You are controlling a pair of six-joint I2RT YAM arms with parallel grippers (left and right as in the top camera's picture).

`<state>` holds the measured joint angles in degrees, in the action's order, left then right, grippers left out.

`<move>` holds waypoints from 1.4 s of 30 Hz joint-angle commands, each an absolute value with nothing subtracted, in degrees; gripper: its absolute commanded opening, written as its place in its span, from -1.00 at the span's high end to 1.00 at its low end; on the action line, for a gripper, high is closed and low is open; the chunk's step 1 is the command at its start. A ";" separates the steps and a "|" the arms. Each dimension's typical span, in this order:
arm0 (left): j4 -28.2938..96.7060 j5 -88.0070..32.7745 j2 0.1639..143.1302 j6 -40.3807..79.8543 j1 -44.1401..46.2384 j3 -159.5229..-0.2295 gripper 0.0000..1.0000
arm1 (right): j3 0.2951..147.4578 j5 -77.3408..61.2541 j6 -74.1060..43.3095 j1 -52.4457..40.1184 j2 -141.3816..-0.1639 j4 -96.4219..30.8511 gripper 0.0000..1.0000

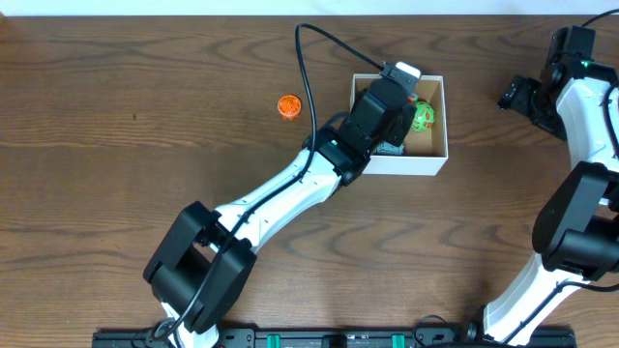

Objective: Pack container
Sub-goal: 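Carry the cube right into the white box and open the left gripper, then move the left gripper back left over the orange puck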

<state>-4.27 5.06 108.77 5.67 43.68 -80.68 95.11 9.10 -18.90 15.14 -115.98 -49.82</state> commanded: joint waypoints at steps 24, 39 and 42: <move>-3.81 25.85 103.11 0.23 38.26 -80.86 -1.00 | 95.09 10.09 -19.70 15.57 -116.18 -49.74 -0.99; 11.44 20.78 102.89 3.66 23.46 -81.03 -0.97 | 95.09 10.09 -19.70 15.57 -116.18 -49.74 -0.99; 15.97 15.57 103.15 4.60 20.01 -82.96 -0.99 | 95.09 10.09 -19.70 15.57 -116.18 -49.74 -0.98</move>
